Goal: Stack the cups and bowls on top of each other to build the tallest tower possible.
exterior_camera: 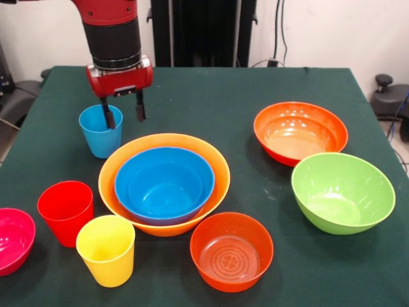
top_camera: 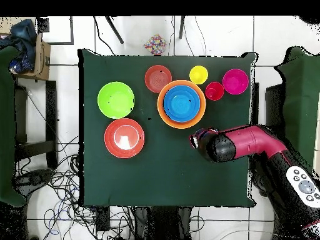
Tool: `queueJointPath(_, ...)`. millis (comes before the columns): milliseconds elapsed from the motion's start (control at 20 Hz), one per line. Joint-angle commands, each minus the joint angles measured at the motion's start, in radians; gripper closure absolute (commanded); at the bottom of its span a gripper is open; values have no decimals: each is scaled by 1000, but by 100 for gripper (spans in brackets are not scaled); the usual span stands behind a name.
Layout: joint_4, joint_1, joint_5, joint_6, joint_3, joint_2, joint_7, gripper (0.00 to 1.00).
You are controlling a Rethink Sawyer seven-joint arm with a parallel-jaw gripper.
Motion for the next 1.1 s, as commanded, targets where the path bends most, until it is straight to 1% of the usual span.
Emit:
queueJointPath(50,0,23,-126,-21,-69,64,-242,0)
queueJointPath(200,8,20,-128,-24,-69,62,-245,0)
queueJointPath(500,59,-16,-99,-21,-40,28,-278,0)
queueJointPath(1100,91,-35,-89,-16,-19,11,-290,0)
